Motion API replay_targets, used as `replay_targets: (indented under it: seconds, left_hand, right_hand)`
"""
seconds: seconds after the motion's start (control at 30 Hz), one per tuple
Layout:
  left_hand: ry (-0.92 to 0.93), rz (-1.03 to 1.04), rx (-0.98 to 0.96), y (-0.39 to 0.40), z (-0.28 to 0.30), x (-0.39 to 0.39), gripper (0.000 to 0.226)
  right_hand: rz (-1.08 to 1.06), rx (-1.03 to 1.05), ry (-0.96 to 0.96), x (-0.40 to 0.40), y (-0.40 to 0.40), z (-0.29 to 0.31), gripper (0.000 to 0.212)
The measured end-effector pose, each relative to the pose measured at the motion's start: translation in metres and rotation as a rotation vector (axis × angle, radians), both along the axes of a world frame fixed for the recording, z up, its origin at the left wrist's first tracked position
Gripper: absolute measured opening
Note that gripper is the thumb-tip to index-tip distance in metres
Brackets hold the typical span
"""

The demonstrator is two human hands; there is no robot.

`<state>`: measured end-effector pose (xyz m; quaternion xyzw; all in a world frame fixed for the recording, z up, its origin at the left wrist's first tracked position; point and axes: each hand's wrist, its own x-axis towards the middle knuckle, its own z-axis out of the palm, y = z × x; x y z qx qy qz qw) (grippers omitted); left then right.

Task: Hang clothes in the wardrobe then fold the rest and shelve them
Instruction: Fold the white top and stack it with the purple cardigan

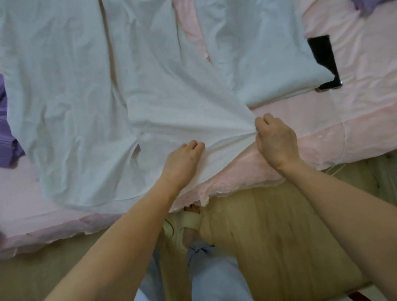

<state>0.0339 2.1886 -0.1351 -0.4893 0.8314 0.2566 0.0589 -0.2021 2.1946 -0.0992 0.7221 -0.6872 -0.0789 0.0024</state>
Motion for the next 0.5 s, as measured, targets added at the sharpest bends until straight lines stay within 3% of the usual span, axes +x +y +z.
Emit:
replay_targets:
  seconds: [0.13,0.23,0.33,0.4,0.5]
  left_hand:
    - [0.064,-0.032,-0.007,0.010,0.002,0.027,0.034]
    - [0.055,0.056,-0.135,0.030,0.004,0.074,0.036]
    - [-0.051,0.112,-0.134,0.049,-0.003,0.121,0.044]
    - [-0.127,0.091,-0.098,0.055,-0.011,0.141,0.048]
    - [-0.162,0.050,-0.134,0.053,-0.018,0.140,0.043]
  right_hand:
    - [-0.069,0.089,-0.021,0.004,-0.009,-0.009,0.017]
    - [0.193,0.034,-0.227,0.054,-0.004,-0.013,0.020]
    - [0.473,0.132,-0.380,0.122,0.012,-0.021,0.023]
    - [0.572,0.186,-0.379,0.156,0.017,-0.033,0.029]
    - [0.588,0.283,-0.226,0.179,0.019,-0.047,0.043]
